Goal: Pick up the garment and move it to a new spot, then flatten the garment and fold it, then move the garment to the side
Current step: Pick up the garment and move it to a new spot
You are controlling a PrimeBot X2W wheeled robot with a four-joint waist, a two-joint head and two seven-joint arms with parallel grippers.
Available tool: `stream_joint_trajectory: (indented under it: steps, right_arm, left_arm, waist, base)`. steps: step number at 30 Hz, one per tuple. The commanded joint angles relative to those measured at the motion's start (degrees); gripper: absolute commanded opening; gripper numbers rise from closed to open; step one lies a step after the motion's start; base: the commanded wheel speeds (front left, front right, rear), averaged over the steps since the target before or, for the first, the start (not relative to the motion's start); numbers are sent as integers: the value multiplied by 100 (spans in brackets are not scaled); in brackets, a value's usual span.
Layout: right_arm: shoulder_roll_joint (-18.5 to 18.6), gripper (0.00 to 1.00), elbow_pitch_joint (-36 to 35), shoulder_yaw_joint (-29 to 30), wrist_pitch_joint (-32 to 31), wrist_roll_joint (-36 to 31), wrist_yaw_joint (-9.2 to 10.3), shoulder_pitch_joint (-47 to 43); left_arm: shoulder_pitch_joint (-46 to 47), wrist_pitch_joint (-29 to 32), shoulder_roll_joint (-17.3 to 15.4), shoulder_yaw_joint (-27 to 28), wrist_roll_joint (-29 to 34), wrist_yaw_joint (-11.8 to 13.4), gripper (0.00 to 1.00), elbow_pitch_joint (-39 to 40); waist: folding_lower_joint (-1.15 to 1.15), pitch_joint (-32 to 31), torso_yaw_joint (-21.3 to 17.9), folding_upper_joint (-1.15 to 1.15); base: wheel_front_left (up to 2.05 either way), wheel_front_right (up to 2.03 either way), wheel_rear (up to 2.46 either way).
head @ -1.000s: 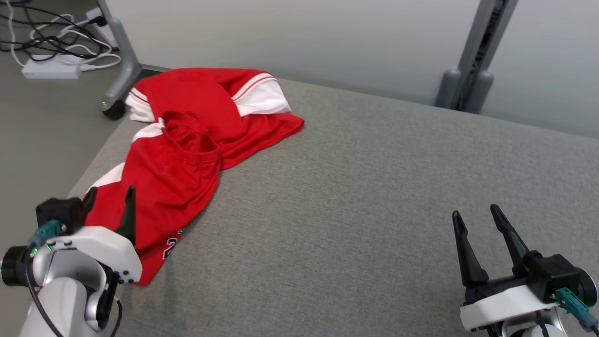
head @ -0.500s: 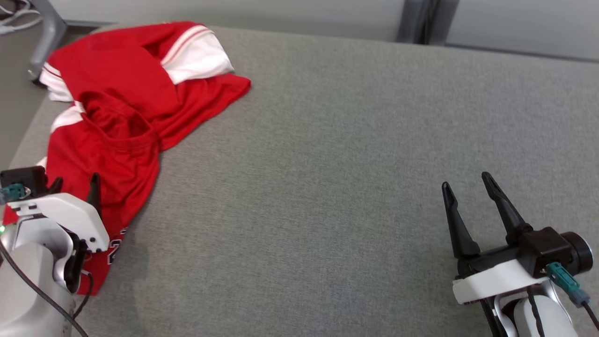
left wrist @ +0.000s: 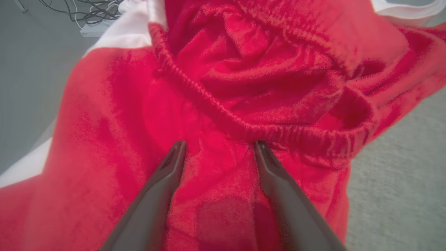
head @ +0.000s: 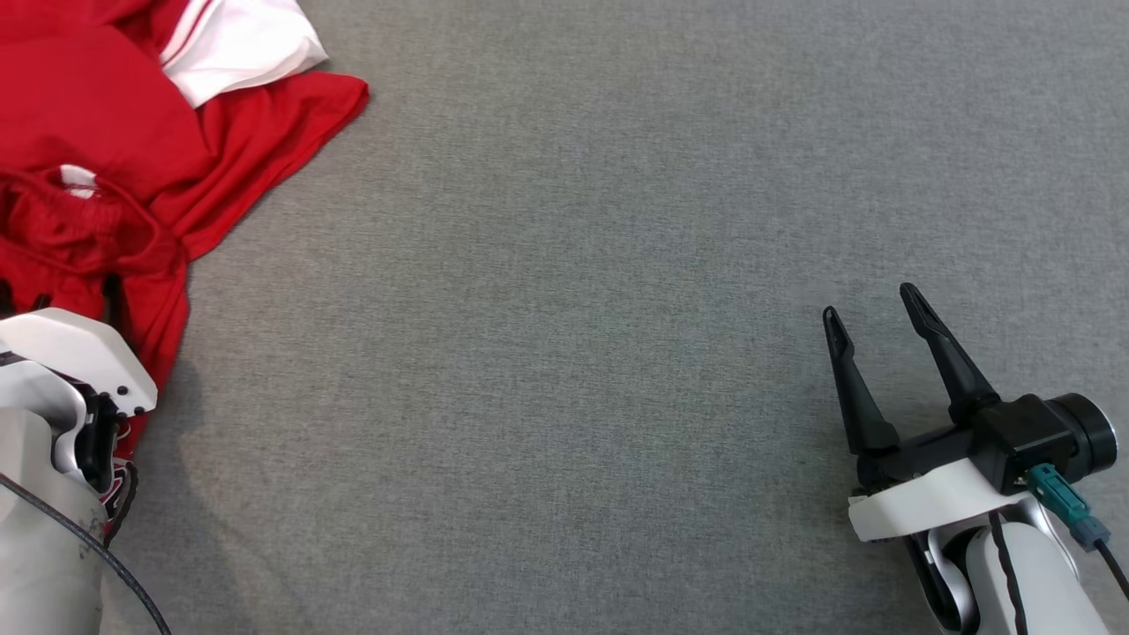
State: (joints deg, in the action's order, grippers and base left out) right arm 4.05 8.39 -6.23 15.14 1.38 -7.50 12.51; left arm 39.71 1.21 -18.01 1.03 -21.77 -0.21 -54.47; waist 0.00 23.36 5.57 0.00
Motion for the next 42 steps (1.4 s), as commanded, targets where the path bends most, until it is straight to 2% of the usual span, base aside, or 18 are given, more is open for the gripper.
stream_joint_trajectory:
  steps: [1, 3, 5, 6, 7, 17, 26, 35, 42]
  right_arm:
    - [50, 100, 9, -3, 9, -7, 1, 69]
    - [56, 100, 18, 4, 9, -3, 1, 74]
    - [55, 100, 30, 21, 9, 3, 1, 75]
    - [53, 100, 40, 37, 9, 2, 1, 73]
    - [50, 100, 49, 53, 9, -1, 1, 65]
    - [-32, 100, 88, 98, 9, 54, 1, -16]
    - [-92, 100, 150, 186, 9, 123, 1, -196]
    - [-103, 100, 107, 344, 9, 303, 1, -475]
    - [-104, 100, 84, 431, 9, 420, 1, -606]
  left_arm:
    - [94, 3, -36, 28, -55, 64, 100, -136]
    - [119, -3, -49, 22, -60, 56, 96, -218]
    - [161, -24, -40, 24, -90, 2, 38, -367]
    - [166, -52, -38, 18, -103, -19, 16, -419]
    - [171, -96, -40, 8, -91, -50, 0, -463]
    - [191, -721, -108, -180, 18, -263, 0, -564]
    - [85, -1156, -236, -438, 194, -406, 0, -154]
    - [-155, -1129, -32, -888, 345, -549, 0, 1105]
    - [-564, -665, 262, -1381, 413, -604, 0, 2432]
  waist:
    - [0, 61, -79, 0]
    - [0, 65, -92, 0]
    - [0, 62, -108, 0]
    - [0, 52, -107, 0]
    - [0, 34, -99, 0]
    - [0, -331, 95, 0]
    - [0, -846, 206, 0]
    - [0, -1342, 33, 0]
    - [0, -1500, -325, 0]
  base:
    - [0, 0, 0]
    - [0, 0, 0]
    - [0, 0, 0]
    - [0, 0, 0]
    - [0, 0, 0]
    - [0, 0, 0]
    - [0, 0, 0]
    - [0, 0, 0]
    - [0, 0, 0]
